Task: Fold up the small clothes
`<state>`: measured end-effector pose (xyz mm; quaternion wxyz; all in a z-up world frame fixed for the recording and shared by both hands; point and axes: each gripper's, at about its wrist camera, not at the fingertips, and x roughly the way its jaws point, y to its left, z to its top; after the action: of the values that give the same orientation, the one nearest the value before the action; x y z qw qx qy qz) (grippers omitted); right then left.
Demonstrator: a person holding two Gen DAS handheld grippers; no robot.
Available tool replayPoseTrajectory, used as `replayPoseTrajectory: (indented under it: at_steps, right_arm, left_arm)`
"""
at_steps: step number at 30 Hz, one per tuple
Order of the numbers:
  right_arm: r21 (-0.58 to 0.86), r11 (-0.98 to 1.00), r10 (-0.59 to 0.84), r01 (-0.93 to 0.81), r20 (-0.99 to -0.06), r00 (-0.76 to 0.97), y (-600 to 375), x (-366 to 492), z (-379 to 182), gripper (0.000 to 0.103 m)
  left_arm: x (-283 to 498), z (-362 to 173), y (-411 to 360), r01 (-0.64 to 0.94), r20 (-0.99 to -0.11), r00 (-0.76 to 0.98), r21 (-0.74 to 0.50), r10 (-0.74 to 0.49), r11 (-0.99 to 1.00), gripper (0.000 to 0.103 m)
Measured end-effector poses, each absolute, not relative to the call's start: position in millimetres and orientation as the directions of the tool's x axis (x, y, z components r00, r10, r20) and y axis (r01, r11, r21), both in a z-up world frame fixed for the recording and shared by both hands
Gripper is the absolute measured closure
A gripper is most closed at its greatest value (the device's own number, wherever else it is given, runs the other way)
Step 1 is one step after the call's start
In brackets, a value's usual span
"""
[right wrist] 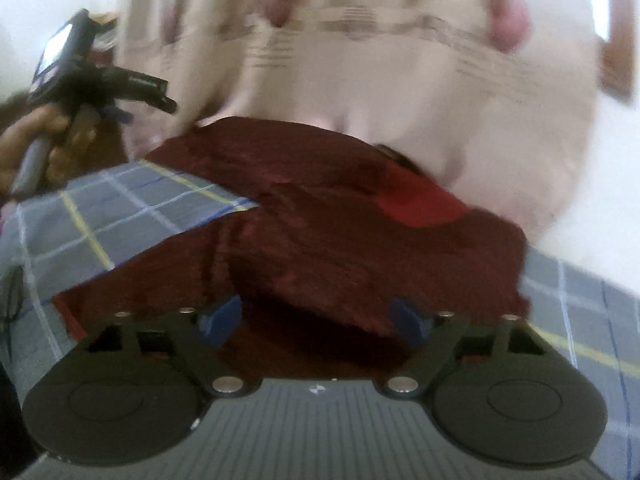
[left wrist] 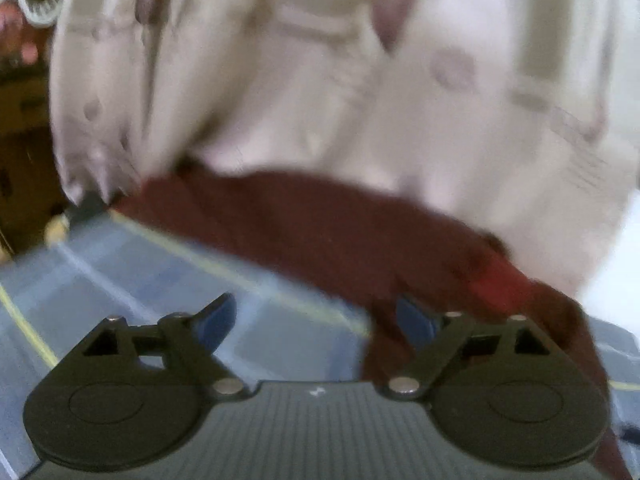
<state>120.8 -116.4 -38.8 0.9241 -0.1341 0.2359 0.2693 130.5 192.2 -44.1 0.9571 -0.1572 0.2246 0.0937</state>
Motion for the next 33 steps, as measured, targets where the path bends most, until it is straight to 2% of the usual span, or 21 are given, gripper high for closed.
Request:
replayPoseTrajectory:
  at_steps: [2,3,8,12,13,14,15,17,20,24,29,33]
  right_arm:
    - [-0.171,0.785,0.444,-0.596,-0.516,0.733,-100,118,-41,0.04]
    - [-0.213,0.764,0.437,-0.609,-0.523,0.732,-92,117,-43,0.041]
    - [-0.381,0.703,0.384,-0.601,-0.508,0.771,-64,120,-60,0.041]
    - [-0.543,0.646,0.31,-0.537,-0.456,0.834,-49,133,-72,0.041]
    - [-0.557,0.626,0.301,-0.546,-0.473,0.828,-48,141,-76,0.05]
    - [-0.559,0.62,0.282,-0.55,-0.496,0.821,-47,148,-78,0.079]
    - [-0.539,0.631,0.266,-0.558,-0.525,0.808,-49,156,-78,0.092]
    - [-0.486,0.686,0.279,-0.542,-0.511,0.813,-64,164,-65,0.091]
    - [-0.426,0.788,0.271,-0.445,-0.409,0.871,-109,169,-27,0.091]
    - [-0.301,0.923,0.145,-0.241,-0.306,0.941,-214,196,27,0.091]
    - [-0.173,0.985,-0.052,0.006,-0.267,0.962,-363,234,52,0.091]
    - [-0.023,0.988,-0.154,0.154,-0.281,0.947,-476,260,39,0.091]
  left_arm:
    - [117,-61,172,-0.217,-0.464,0.883,-0.27,0.071,0.938,0.015]
    - [111,-69,163,-0.2,-0.461,0.886,-0.273,0.055,0.941,0.015]
    - [107,-102,137,-0.174,-0.455,0.887,-0.186,0.072,0.967,0.015]
    - [107,-123,139,-0.2,-0.479,0.874,-0.21,0.078,0.957,0.015]
    - [107,-123,144,-0.206,-0.484,0.872,-0.234,0.07,0.95,0.015]
    - [105,-124,149,-0.22,-0.476,0.876,-0.26,0.074,0.94,0.015]
    - [104,-125,154,-0.24,-0.468,0.88,-0.287,0.083,0.927,0.015]
    - [102,-130,164,-0.267,-0.484,0.872,-0.346,0.072,0.899,0.015]
    - [100,-135,177,-0.293,-0.5,0.864,-0.406,0.058,0.865,0.015]
    - [98,-136,174,-0.287,-0.492,0.868,-0.396,0.062,0.872,0.015]
    - [104,-135,168,-0.275,-0.507,0.86,-0.365,0.057,0.89,0.015]
    - [105,-135,166,-0.273,-0.517,0.854,-0.345,0.06,0.898,0.015]
